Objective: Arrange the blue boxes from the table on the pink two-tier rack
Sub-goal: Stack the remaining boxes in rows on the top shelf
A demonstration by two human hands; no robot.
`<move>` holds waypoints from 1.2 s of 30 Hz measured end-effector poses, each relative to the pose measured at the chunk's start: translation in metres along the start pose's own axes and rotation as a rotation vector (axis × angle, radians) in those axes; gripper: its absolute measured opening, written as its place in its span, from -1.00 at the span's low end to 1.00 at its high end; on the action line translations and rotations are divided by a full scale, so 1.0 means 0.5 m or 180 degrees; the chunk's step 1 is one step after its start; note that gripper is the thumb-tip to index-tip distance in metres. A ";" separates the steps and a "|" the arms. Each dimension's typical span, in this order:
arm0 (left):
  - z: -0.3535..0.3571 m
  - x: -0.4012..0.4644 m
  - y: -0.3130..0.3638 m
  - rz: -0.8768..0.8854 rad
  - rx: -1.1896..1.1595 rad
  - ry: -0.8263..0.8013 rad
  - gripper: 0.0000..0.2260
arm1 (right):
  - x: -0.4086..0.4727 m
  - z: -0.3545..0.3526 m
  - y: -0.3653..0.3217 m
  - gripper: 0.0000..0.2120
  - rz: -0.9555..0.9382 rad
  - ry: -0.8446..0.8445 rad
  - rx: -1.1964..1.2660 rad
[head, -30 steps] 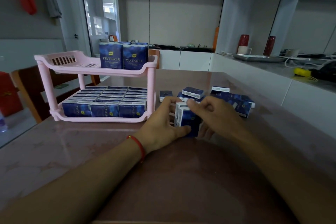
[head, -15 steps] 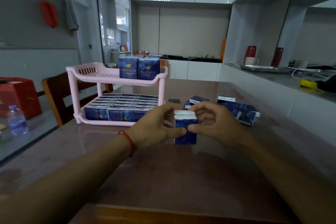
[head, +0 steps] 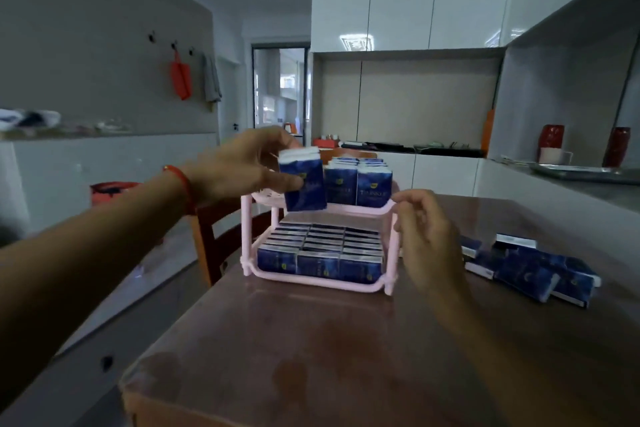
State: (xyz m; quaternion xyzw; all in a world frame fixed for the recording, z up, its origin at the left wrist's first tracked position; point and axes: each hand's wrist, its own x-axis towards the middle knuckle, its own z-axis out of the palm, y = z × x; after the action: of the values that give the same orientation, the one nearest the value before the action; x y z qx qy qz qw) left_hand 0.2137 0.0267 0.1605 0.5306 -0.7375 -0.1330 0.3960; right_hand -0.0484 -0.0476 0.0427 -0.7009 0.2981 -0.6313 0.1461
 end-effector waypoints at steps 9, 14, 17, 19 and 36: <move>-0.050 0.188 -0.075 -0.0478 0.0668 0.0044 -0.58 | -0.050 0.065 0.077 -0.52 -0.0621 0.0184 -0.1288; 0.001 0.268 -0.127 -0.0673 0.0590 -0.0221 -0.56 | -0.047 0.065 0.089 -0.45 -0.0432 0.0048 -0.0936; 0.016 0.291 -0.154 -0.0855 0.0444 -0.0327 -0.55 | -0.046 0.065 0.091 -0.45 -0.0468 0.0042 -0.0884; 0.023 0.299 -0.166 -0.0894 0.0299 -0.0340 -0.56 | -0.045 0.067 0.092 -0.45 -0.0503 0.0046 -0.0870; 0.054 0.310 -0.188 -0.0740 0.0447 -0.0526 -0.36 | -0.043 0.069 0.082 -0.43 -0.0509 0.0100 -0.0753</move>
State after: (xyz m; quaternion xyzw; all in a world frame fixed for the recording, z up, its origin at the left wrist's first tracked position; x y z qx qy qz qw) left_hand 0.2387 -0.1548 0.1537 0.6260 -0.7087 -0.1692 0.2779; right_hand -0.0252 -0.0727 -0.0039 -0.7248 0.3159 -0.6122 0.0070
